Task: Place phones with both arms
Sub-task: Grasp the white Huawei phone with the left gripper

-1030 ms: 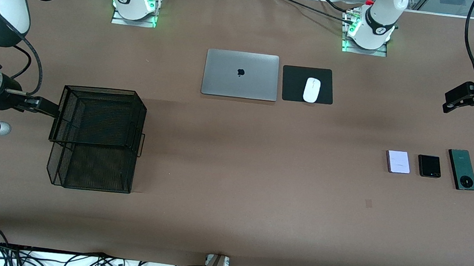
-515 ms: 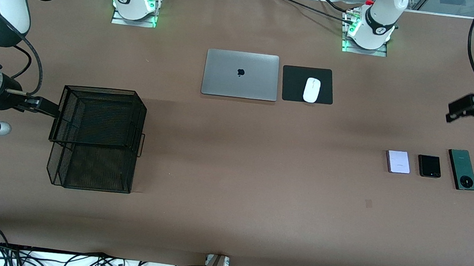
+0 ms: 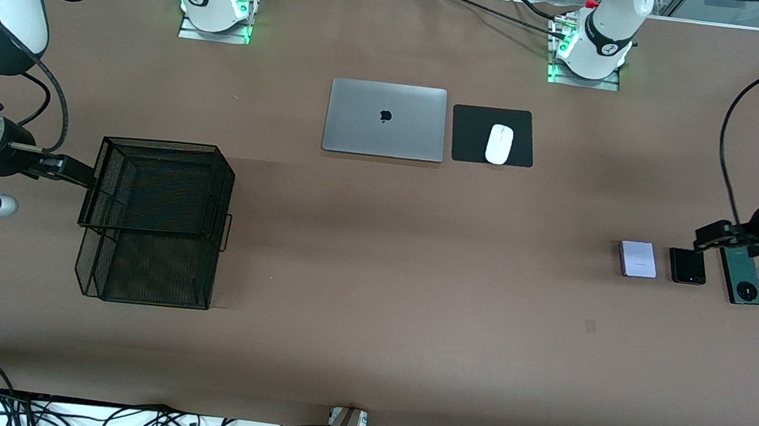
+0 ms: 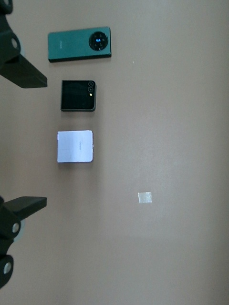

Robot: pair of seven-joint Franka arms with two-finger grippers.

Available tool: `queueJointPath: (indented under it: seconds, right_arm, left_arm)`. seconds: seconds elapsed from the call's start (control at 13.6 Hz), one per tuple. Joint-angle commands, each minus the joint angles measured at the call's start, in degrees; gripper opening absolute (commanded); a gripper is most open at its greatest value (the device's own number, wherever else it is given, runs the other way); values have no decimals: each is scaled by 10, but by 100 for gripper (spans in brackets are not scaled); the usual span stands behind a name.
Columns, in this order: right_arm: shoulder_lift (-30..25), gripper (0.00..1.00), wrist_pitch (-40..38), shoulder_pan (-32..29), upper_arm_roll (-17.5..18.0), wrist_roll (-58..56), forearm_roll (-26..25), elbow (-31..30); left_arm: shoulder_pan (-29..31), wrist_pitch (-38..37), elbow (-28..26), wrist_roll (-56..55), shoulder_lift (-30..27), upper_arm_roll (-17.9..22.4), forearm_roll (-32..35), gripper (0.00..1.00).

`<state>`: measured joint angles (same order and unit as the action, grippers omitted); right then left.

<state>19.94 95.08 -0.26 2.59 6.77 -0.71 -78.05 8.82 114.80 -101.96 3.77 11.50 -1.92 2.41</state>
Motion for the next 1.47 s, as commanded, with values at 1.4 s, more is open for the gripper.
queueJointPath:
  seconds: [1.4]
  right_arm:
    - [-6, 100, -10, -4, 4, 9, 2, -2]
  left_arm:
    - [42, 497, -249, 5, 156, -2, -9, 100]
